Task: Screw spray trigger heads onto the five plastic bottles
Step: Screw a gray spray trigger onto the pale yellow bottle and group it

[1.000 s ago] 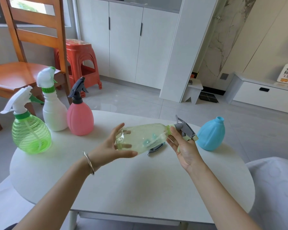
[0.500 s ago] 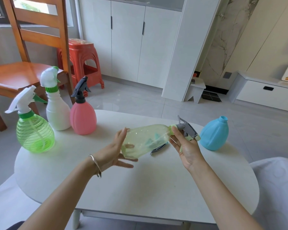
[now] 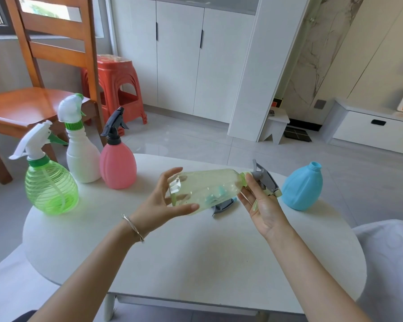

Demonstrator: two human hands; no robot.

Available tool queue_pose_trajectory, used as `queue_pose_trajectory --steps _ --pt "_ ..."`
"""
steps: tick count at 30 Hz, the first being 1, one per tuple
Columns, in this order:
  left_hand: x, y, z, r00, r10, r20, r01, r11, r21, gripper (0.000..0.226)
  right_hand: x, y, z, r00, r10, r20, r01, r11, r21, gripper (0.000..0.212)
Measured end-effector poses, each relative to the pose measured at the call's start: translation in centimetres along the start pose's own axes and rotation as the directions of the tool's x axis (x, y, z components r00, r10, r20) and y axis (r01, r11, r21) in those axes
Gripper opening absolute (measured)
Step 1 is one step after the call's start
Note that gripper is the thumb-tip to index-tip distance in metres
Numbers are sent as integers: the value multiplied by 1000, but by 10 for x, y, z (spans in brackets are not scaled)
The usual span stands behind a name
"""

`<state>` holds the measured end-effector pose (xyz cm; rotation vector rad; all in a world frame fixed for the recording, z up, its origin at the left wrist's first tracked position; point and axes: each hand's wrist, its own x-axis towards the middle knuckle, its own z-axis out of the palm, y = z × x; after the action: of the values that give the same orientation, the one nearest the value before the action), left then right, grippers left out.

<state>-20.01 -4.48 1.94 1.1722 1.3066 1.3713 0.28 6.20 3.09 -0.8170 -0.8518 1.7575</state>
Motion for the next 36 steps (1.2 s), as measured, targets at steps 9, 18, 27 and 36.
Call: queue_pose_trajectory --steps 9,18,27,36 --pt "-3 3 2 1000 -3 17 5 993 -114 61 -1 -3 1 999 26 44 -27 999 20 43" --pt "-4 7 0 984 -151 96 169 959 -229 97 -3 -6 7 992 -22 125 26 999 -25 32" --pt "-9 4 3 999 -21 -25 18 992 -125 82 -4 -9 15 996 -47 72 45 999 21 26" --pt "-21 10 -4 990 96 -108 -105 991 -83 76 -12 -10 28 993 52 105 -30 979 -200 56"
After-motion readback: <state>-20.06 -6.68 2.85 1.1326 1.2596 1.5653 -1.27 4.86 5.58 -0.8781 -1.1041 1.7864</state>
